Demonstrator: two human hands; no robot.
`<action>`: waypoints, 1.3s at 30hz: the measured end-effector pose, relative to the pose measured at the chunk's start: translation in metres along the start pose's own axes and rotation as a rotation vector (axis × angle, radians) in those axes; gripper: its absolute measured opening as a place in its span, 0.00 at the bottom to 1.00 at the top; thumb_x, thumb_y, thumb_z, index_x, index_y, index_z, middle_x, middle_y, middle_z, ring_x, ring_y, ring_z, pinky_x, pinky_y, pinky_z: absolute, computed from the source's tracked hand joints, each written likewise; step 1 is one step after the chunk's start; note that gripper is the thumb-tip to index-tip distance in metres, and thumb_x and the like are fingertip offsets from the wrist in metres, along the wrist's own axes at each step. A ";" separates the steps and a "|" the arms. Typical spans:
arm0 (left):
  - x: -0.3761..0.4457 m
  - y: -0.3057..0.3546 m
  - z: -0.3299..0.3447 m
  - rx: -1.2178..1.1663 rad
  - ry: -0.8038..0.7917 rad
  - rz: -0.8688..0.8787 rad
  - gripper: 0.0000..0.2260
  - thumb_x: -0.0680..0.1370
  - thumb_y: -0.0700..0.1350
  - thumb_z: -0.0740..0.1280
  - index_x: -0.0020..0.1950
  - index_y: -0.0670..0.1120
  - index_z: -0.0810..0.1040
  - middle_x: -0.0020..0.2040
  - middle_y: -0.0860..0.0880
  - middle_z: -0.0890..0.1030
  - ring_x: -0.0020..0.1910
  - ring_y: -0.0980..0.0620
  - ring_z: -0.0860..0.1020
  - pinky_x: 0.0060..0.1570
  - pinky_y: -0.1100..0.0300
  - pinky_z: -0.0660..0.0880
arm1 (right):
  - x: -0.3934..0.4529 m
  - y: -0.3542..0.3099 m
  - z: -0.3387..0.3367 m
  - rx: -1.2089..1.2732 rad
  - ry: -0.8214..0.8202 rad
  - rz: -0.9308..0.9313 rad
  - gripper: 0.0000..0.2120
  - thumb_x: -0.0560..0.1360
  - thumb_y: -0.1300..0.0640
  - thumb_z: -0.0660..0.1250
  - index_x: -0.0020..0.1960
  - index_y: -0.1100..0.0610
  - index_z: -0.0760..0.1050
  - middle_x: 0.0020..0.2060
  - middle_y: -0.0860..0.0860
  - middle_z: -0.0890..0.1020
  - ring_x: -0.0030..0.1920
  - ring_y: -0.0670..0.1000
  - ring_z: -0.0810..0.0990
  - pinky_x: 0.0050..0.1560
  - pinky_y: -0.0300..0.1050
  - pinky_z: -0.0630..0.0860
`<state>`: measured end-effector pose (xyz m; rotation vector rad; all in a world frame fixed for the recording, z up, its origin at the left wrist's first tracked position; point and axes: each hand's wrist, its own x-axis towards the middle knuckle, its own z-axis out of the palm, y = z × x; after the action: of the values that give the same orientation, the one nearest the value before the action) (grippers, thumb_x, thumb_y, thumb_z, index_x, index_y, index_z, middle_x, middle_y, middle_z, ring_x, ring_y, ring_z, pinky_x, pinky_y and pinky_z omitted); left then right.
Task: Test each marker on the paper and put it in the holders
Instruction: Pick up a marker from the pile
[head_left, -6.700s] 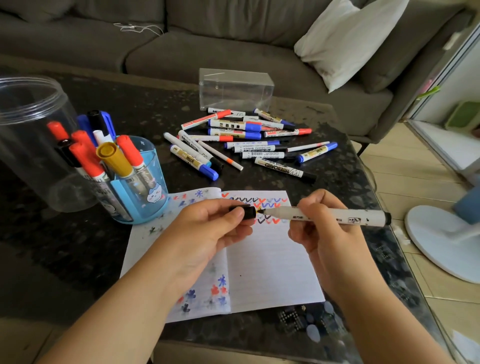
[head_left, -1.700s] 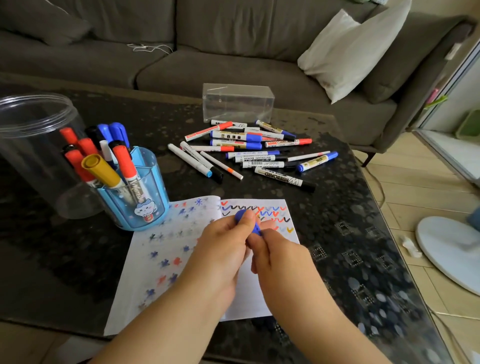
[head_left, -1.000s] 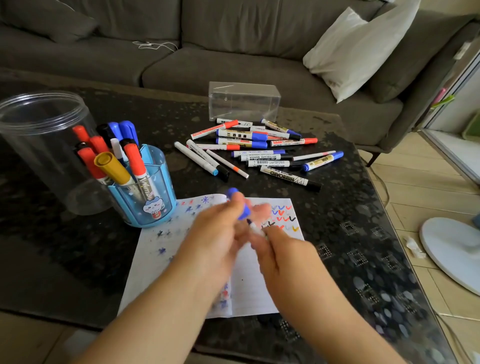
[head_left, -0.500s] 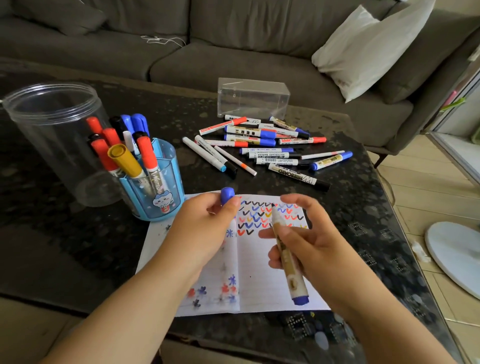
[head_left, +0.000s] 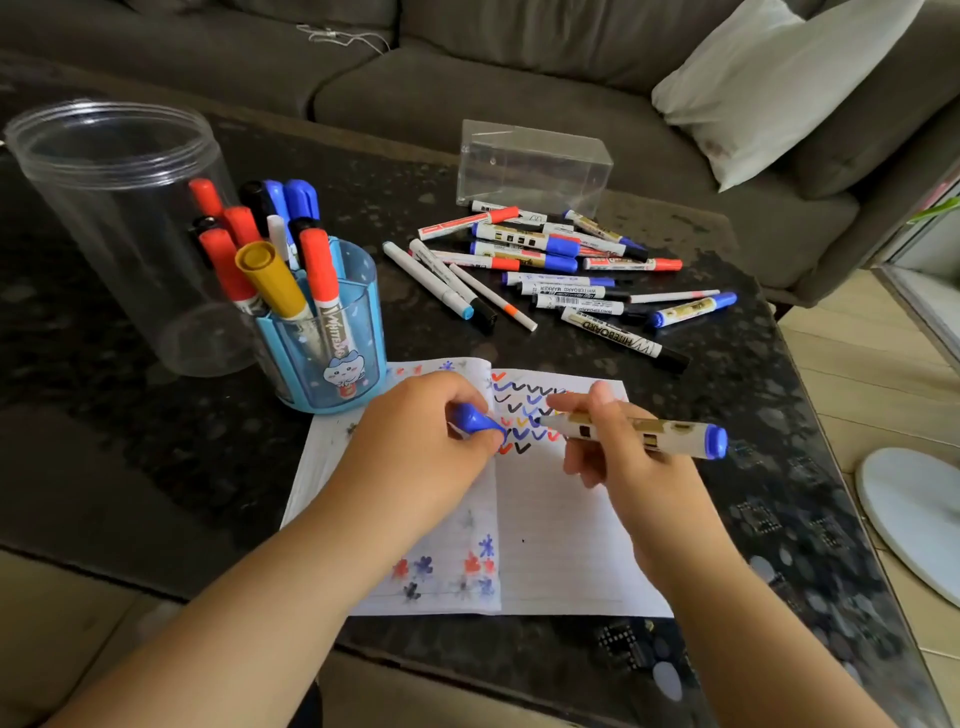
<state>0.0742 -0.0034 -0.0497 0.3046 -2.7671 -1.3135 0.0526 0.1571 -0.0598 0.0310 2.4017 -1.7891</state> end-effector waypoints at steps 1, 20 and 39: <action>-0.001 -0.001 0.001 0.038 -0.003 0.023 0.04 0.72 0.47 0.71 0.45 0.54 0.78 0.43 0.56 0.79 0.42 0.58 0.77 0.40 0.65 0.73 | 0.001 0.001 0.003 -0.040 0.021 -0.022 0.14 0.77 0.44 0.59 0.42 0.47 0.82 0.28 0.47 0.76 0.30 0.41 0.71 0.35 0.36 0.69; -0.003 -0.007 0.009 0.239 -0.018 0.053 0.06 0.75 0.51 0.67 0.50 0.53 0.76 0.41 0.55 0.75 0.42 0.54 0.73 0.38 0.62 0.68 | 0.016 0.026 0.009 -0.199 0.121 -0.119 0.09 0.74 0.59 0.65 0.36 0.61 0.70 0.26 0.52 0.72 0.27 0.46 0.67 0.29 0.40 0.64; -0.003 -0.004 0.007 0.173 -0.074 0.038 0.06 0.75 0.49 0.68 0.51 0.53 0.76 0.45 0.54 0.77 0.43 0.55 0.75 0.39 0.65 0.69 | 0.016 0.023 0.004 -0.156 0.147 -0.051 0.10 0.73 0.60 0.65 0.38 0.64 0.69 0.28 0.54 0.70 0.28 0.47 0.65 0.29 0.40 0.63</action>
<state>0.0764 -0.0003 -0.0567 0.2145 -2.9391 -1.1003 0.0393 0.1589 -0.0854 0.0871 2.6612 -1.6678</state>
